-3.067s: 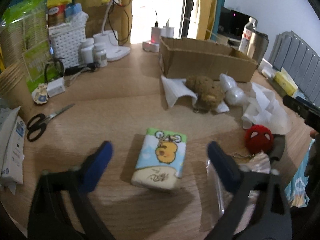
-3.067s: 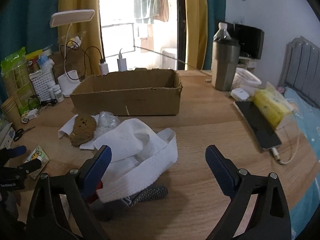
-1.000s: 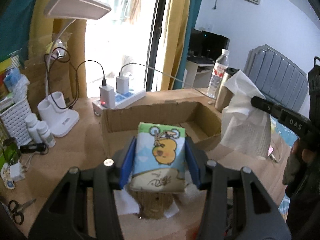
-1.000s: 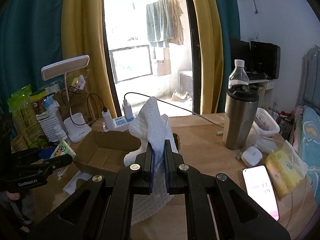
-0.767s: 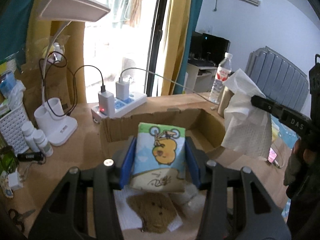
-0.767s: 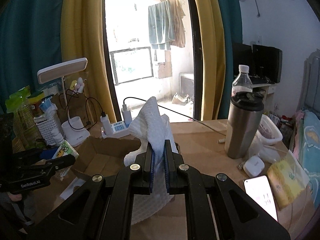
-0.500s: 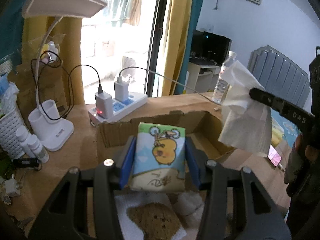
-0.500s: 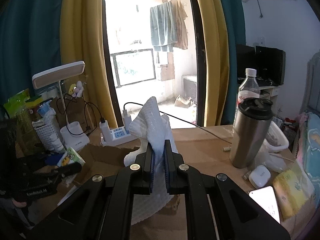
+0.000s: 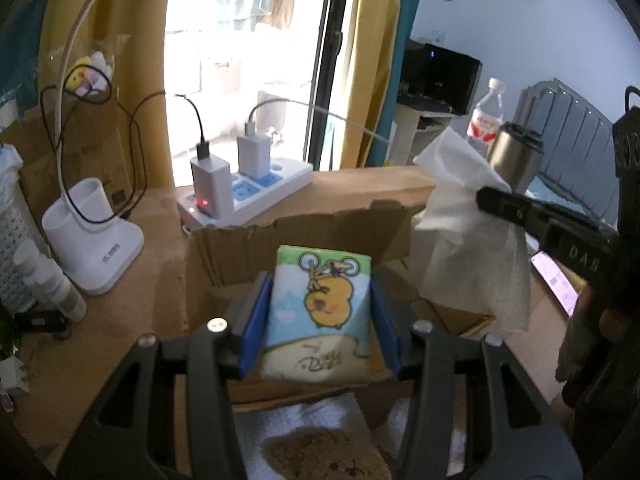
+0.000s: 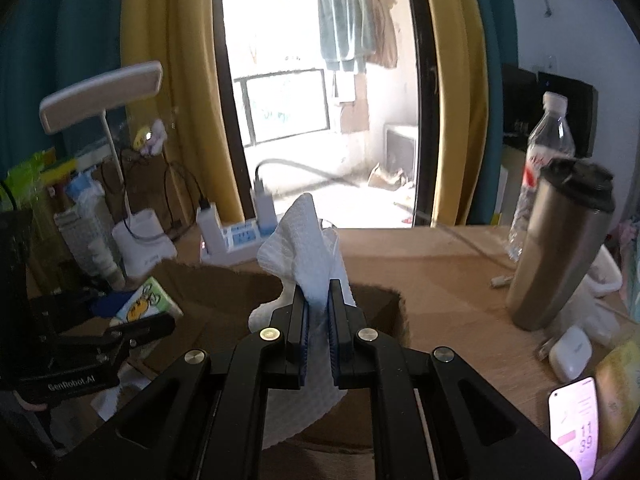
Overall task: Organize soft objects
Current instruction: 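Lower tissue pack into box with left tool while right tool drops the cloth in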
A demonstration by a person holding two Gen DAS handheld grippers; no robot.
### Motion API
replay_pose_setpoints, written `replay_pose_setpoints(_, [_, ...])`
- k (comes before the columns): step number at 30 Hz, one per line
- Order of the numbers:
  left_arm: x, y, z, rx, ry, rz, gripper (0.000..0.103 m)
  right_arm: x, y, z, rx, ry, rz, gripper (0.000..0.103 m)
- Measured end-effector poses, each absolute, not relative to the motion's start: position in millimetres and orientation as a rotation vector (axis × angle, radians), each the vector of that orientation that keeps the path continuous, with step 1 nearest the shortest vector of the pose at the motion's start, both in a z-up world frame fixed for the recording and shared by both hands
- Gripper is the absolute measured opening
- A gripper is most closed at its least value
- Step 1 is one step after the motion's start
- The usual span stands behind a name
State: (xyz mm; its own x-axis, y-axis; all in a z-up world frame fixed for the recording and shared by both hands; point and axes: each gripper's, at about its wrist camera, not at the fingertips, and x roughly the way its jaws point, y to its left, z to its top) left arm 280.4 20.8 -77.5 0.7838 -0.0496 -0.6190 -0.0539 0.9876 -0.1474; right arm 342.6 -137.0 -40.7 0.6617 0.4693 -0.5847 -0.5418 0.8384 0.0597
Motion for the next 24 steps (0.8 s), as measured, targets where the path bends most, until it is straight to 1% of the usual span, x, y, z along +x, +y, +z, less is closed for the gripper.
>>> replay_pose_setpoints(11, [289.3, 23.8, -99.0, -0.164, 0.737, 0.037, 0.049, 334.9, -110.7, -88.7, -0.169, 0.807, 0.644, 0.009])
replay_pose_setpoints(20, [289.2, 24.6, -103.7, -0.163, 0.763, 0.038, 0.050, 328.6, -106.9, -93.5, -0.163, 0.832, 0.648, 0.010])
replay_pose_setpoints(22, [288.3, 25.3, -102.9, -0.162, 0.765, 0.042, 0.050, 328.0, -105.9, -92.6, -0.158, 0.839, 0.651, 0.010])
replay_pose_setpoints(24, [287.3, 26.5, -101.6, -0.161, 0.767, 0.044, 0.051, 326.8, -105.0, -90.9, -0.158, 0.836, 0.652, 0.016])
